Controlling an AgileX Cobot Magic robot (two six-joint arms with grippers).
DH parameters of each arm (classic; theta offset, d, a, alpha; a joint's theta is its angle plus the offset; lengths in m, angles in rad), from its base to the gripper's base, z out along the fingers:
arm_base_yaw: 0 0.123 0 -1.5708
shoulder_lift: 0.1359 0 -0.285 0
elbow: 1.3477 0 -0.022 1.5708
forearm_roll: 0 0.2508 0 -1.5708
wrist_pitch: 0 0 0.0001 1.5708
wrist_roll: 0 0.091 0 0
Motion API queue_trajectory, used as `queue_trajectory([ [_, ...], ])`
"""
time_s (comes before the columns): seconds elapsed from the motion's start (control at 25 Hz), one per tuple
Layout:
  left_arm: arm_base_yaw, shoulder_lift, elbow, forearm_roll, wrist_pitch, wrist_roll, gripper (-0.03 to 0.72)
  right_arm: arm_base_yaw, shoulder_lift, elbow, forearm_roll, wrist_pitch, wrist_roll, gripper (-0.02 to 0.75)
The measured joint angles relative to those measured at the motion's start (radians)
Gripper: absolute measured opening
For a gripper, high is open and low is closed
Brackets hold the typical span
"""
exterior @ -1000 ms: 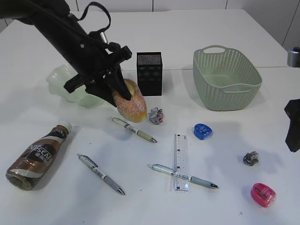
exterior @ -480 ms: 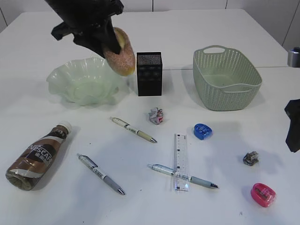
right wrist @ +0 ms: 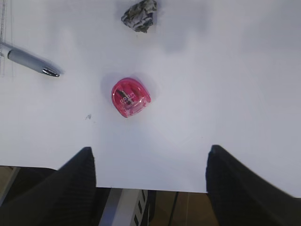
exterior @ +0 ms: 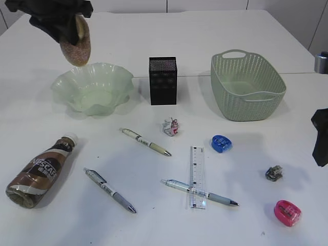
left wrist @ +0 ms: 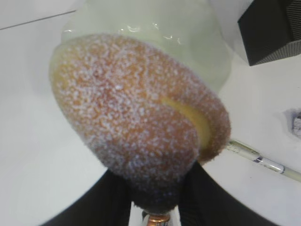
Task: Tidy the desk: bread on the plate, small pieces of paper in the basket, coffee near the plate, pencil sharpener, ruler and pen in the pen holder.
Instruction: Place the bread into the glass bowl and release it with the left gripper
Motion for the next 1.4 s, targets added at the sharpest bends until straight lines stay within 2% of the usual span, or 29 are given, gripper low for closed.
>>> queue_trajectory([
  [0.36,0.045,0.049,0.0,0.041,-0.027,0.002,0.181,0.0,0.0,0.0,0.0,0.0,0.0,0.567],
  [1.2,0.046,0.289,0.0,0.017,-0.229,0.002,0.186,0.0,0.0,0.0,0.0,0.0,0.0,0.567],
  [1.4,0.046,0.306,0.0,0.007,-0.247,0.002,0.241,0.0,0.0,0.0,0.0,0.002,0.0,0.567],
])
